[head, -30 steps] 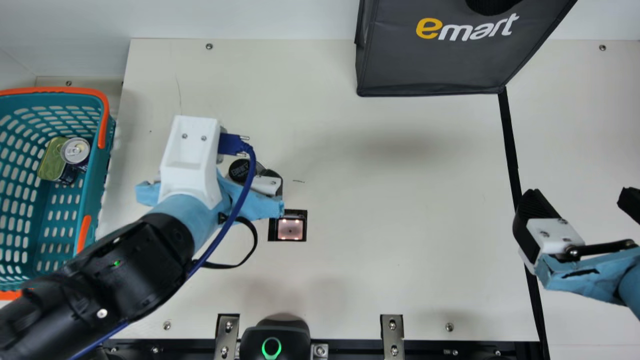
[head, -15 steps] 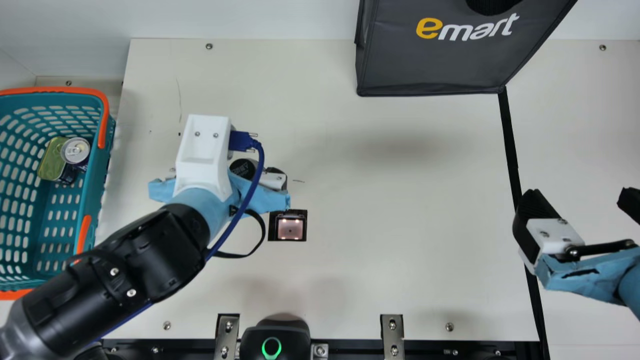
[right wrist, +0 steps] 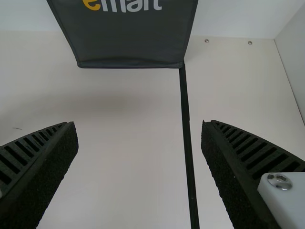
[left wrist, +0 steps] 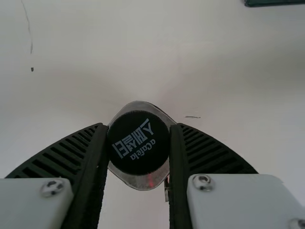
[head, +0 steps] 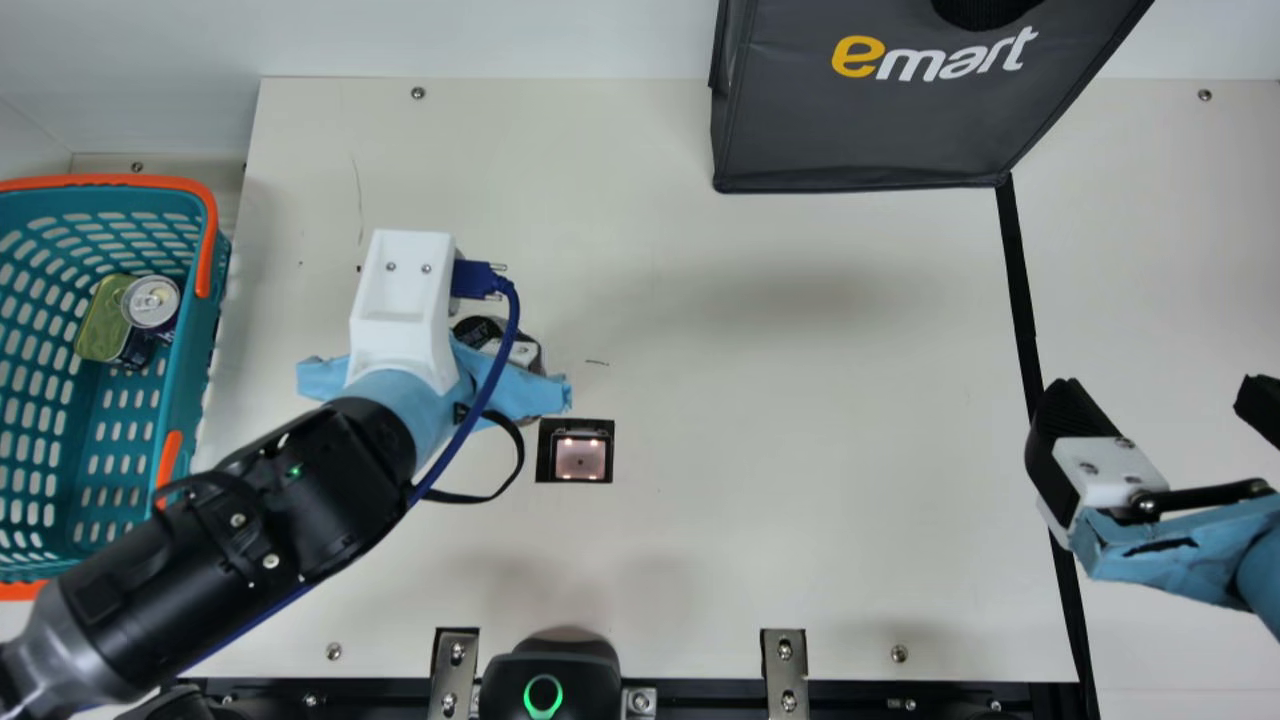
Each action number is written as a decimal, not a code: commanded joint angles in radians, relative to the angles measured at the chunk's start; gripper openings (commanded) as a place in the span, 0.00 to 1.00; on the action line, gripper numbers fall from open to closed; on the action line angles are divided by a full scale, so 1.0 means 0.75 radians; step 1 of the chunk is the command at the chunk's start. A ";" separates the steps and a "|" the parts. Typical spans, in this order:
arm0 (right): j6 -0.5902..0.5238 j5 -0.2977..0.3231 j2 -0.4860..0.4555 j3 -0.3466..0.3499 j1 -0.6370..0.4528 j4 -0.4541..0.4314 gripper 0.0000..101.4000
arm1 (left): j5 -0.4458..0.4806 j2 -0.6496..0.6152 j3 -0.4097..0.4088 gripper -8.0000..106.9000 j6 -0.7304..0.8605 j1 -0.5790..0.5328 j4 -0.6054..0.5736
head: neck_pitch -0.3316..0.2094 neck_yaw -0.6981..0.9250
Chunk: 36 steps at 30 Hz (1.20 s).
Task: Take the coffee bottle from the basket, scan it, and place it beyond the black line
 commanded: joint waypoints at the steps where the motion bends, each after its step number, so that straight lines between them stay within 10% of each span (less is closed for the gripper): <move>1: 0.000 0.000 0.000 0.000 0.000 0.000 0.90 | -0.009 0.000 0.006 0.33 0.005 0.005 -0.007 | -0.022 0.002; 4: 0.000 0.000 0.000 0.000 0.000 0.000 0.90 | -0.026 -0.010 0.013 0.16 0.028 0.010 -0.015 | -0.022 0.002; 36: 0.000 0.000 0.000 0.000 0.000 0.000 0.90 | -0.325 -0.272 0.111 0.16 1.303 0.152 -0.674 | -0.022 0.002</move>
